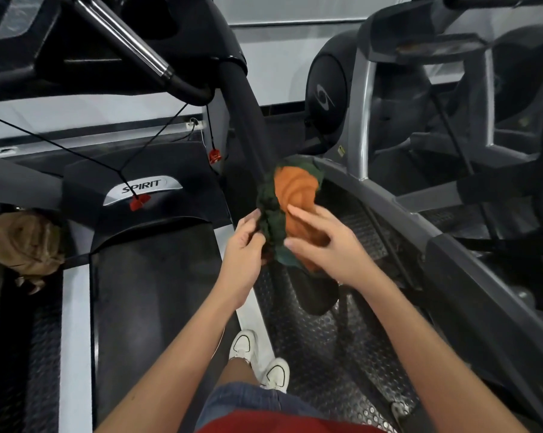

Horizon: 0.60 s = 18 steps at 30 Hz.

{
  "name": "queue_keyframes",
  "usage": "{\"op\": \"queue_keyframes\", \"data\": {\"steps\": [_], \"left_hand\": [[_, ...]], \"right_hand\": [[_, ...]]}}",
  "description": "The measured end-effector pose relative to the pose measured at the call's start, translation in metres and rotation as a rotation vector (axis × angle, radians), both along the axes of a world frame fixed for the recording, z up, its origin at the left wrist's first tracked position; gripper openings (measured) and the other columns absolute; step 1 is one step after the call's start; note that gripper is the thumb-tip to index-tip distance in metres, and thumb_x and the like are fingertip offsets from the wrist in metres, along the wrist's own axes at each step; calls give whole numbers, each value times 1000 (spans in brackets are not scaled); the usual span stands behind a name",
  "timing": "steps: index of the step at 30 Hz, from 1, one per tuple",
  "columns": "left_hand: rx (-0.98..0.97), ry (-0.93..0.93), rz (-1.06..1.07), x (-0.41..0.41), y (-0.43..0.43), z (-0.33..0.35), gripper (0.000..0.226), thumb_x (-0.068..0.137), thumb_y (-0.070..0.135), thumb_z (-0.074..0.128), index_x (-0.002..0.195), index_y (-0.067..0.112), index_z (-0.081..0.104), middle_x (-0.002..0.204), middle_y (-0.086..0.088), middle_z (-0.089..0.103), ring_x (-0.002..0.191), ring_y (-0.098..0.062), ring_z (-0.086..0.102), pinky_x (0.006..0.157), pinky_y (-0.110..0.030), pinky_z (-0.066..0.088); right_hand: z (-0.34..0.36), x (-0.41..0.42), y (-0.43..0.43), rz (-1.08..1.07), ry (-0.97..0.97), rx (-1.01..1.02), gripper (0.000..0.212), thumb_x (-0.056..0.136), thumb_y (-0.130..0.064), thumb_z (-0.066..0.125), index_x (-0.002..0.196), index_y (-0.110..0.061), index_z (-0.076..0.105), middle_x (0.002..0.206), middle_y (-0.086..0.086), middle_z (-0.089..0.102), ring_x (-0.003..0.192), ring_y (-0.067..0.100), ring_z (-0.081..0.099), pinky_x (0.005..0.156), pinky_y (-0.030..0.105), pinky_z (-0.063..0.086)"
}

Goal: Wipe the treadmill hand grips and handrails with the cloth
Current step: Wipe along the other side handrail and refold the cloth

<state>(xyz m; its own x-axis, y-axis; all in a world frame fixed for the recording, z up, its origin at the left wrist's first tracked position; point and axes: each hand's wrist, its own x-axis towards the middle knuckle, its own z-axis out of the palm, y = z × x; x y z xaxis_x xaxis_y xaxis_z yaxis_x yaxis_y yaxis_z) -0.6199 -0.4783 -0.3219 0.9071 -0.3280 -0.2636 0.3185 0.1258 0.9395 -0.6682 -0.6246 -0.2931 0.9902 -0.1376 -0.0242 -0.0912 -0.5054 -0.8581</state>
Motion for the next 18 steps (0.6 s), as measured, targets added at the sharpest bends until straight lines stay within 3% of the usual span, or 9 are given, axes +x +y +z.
{"op": "queue_keyframes", "data": {"steps": [3, 7, 9, 12, 15, 18], "left_hand": [[-29, 30, -19, -6, 3, 3, 33, 97, 0, 36, 115, 8, 62, 129, 1, 50, 104, -11, 60, 84, -32, 56], [-65, 30, -4, -14, 3, 4, 39, 97, -3, 31, 103, 20, 63, 124, 2, 52, 93, 0, 63, 74, -22, 55], [-40, 17, -1, -15, 3, 4, 44, 97, -3, 32, 105, 26, 63, 127, 9, 54, 103, 0, 59, 87, -29, 54], [13, -13, -12, -17, 5, 3, 43, 96, -3, 35, 121, 23, 59, 126, 24, 51, 119, -2, 50, 108, -41, 38], [18, -13, -19, -17, 6, 5, 41, 96, -3, 37, 126, 19, 55, 129, 21, 49, 114, 3, 51, 109, -39, 37], [-13, -28, -13, -17, 4, 6, 44, 96, -6, 34, 123, 22, 54, 133, 13, 48, 109, 6, 54, 100, -28, 46]], "right_hand": [[1, 14, 1, -21, -7, 31, 44, 78, -26, 72, 120, -29, 61, 131, -9, 50, 117, -3, 46, 100, 7, 33], [-7, -18, 1, -91, -84, -36, 28, 76, -21, 75, 101, -32, 70, 122, -2, 55, 112, 4, 53, 100, 19, 38], [-11, -43, 1, -96, -90, -84, 25, 73, -21, 77, 95, -31, 71, 118, -3, 55, 109, -2, 52, 96, 10, 36], [-13, -75, 4, -156, -106, -104, 22, 68, -27, 76, 89, -34, 71, 107, -10, 57, 102, -6, 53, 89, 4, 35], [-11, -85, 8, -177, -121, -119, 22, 67, -28, 73, 88, -34, 70, 100, -13, 57, 97, -8, 54, 85, 3, 36], [-5, -64, 6, -130, -93, -69, 29, 74, -21, 76, 98, -32, 67, 107, -16, 59, 102, -11, 53, 88, 1, 34]]}}
